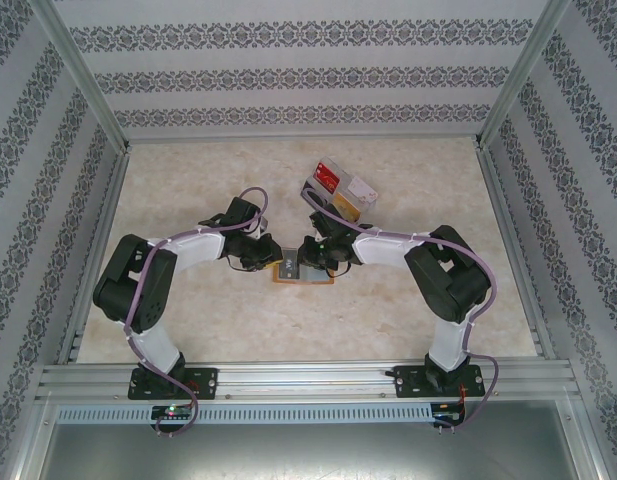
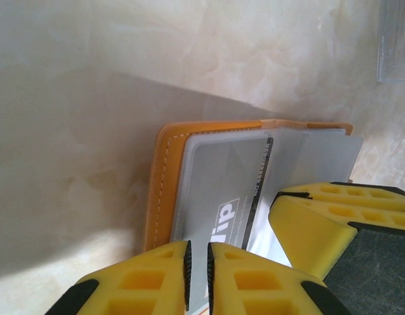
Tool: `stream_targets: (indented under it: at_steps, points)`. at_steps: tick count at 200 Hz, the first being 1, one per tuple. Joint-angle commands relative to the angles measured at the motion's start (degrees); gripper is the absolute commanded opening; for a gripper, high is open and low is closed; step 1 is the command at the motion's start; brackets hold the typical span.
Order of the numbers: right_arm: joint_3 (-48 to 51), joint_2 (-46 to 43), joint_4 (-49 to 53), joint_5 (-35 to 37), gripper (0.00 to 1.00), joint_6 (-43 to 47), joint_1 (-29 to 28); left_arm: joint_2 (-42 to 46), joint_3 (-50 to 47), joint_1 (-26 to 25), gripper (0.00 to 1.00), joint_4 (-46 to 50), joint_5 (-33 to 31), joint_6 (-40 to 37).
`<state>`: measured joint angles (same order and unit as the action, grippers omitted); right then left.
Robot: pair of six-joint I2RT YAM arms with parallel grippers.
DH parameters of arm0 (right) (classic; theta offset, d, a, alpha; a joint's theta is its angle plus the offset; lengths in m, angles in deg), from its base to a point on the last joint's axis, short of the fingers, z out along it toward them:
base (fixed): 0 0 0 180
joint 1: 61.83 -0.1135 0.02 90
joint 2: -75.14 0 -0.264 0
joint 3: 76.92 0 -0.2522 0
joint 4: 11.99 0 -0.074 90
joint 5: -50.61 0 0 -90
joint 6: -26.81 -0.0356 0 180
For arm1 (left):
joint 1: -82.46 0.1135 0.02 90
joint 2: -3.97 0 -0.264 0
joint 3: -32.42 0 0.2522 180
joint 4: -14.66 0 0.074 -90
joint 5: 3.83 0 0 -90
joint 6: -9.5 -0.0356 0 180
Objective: Take the credit cards out of the card holder
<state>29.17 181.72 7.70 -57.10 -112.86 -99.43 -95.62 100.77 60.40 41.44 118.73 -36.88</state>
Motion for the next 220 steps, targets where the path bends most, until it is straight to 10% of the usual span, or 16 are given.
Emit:
stream_targets:
  at_steps: [1, 220]
  points:
    - [0.7, 0.8, -1.4, -1.2, 0.17, -0.8, 0.4, -1.1, 1.4, -0.5, 0.17, -1.7, -0.8, 0.8]
    - [2.5, 1.8, -6.4, -6.6, 0.18, -0.5, 1.2, -4.9, 0.2, -0.5, 0.14, -0.3, -2.7, -0.9]
